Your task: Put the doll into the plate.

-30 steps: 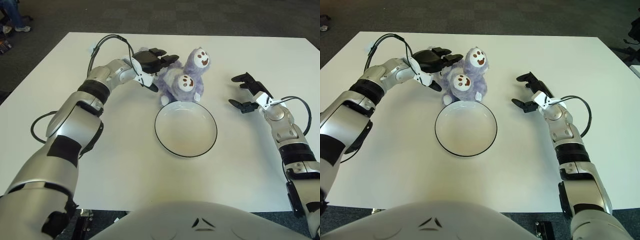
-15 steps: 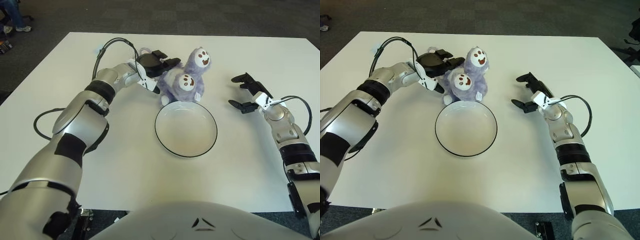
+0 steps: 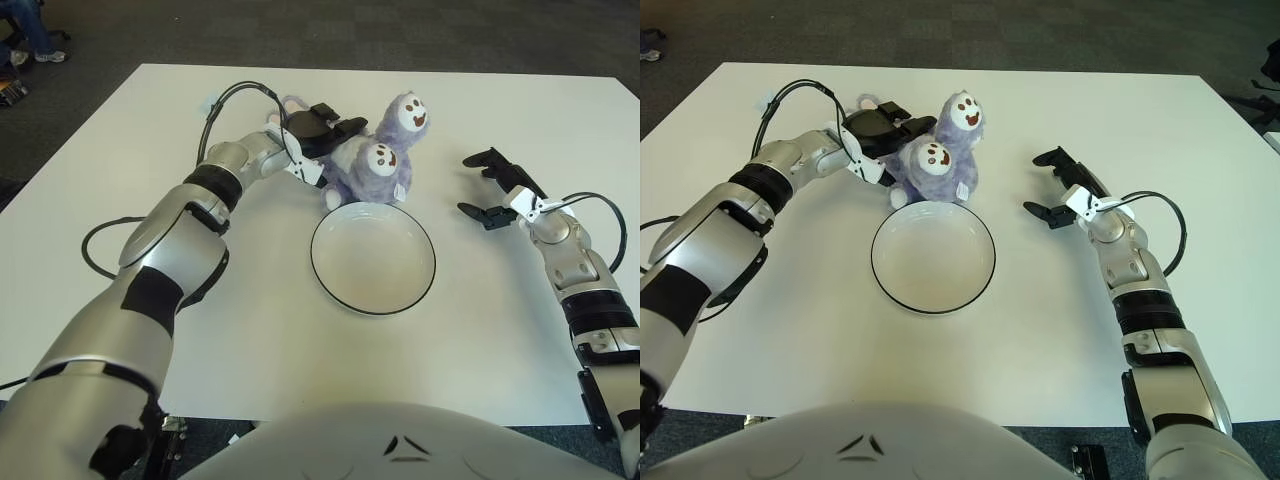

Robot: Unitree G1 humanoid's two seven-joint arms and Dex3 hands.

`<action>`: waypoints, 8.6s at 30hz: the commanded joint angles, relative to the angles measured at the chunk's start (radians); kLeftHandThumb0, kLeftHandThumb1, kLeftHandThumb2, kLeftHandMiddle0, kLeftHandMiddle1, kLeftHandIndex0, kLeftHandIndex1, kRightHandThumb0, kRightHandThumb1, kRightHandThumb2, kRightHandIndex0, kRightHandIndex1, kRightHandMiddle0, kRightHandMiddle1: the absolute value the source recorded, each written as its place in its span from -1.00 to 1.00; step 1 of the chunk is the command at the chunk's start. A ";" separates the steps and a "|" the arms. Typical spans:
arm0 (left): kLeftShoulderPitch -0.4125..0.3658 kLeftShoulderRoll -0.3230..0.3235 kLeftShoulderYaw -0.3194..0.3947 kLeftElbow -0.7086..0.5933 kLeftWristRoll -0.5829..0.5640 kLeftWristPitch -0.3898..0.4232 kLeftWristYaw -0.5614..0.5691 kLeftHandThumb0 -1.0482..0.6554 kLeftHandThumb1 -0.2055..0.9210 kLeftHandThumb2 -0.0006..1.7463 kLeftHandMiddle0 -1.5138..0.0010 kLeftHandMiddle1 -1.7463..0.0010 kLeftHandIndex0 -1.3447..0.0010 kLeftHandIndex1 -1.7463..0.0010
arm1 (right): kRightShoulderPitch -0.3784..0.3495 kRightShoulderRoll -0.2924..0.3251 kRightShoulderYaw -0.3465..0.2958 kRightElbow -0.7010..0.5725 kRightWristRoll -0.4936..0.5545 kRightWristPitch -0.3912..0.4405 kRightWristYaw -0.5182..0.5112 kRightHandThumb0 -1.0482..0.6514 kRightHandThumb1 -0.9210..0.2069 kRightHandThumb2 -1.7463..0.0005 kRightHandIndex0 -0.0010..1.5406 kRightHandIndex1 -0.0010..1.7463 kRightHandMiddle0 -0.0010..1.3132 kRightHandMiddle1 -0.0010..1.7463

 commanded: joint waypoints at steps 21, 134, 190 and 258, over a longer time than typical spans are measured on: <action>0.037 -0.083 -0.067 0.034 0.014 0.080 0.061 -0.45 0.25 -0.06 1.00 -0.47 1.00 0.21 | 0.069 0.015 0.002 0.013 0.013 0.073 0.071 -0.30 -0.16 -0.12 -0.94 -0.08 -1.00 -0.02; 0.086 0.123 0.087 -0.239 -0.039 0.044 0.366 0.22 0.42 0.05 0.54 -1.00 0.39 -0.75 | -0.004 0.008 0.057 0.187 -0.010 0.027 0.081 -0.45 -0.53 0.06 -0.77 -0.03 -1.00 0.25; 0.494 0.212 0.276 -0.916 -0.148 -0.040 0.019 0.23 -0.28 0.50 -0.02 -0.49 0.04 -1.00 | -0.021 0.011 0.074 0.182 -0.008 0.079 0.102 -0.43 -0.59 0.09 -0.75 -0.03 -1.00 0.22; 0.579 0.183 0.278 -1.008 -0.198 -0.143 -0.170 0.00 0.22 0.10 0.90 -0.84 0.87 -0.60 | -0.021 0.009 0.083 0.171 -0.017 0.094 0.113 -0.43 -0.61 0.07 -0.82 -0.12 -1.00 0.20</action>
